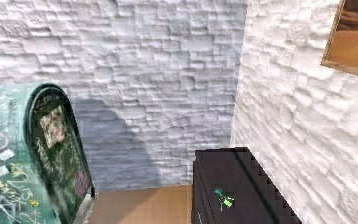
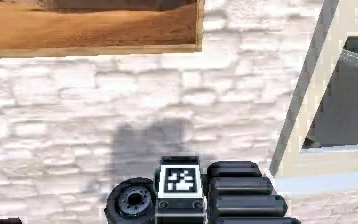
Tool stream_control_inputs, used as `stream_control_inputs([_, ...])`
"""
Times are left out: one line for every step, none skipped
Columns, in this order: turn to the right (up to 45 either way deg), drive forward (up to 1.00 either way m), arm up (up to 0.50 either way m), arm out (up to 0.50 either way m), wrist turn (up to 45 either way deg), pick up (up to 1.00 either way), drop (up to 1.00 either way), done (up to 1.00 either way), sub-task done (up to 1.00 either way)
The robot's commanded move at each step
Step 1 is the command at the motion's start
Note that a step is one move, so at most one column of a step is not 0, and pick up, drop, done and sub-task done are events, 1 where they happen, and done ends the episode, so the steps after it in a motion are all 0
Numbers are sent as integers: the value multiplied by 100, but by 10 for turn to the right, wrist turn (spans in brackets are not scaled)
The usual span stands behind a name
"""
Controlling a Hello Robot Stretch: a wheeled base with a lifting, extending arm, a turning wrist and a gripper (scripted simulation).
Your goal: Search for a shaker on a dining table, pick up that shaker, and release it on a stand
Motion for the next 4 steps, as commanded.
stream_control_inputs([0,10,0,0,0,0,0,0,0])
stream_control_inputs([-450,0,0,0,0,0,0,0,0])
stream_control_inputs([-450,0,0,0,0,0,0,0,0])
stream_control_inputs([-450,0,0,0,0,0,0,0,0])
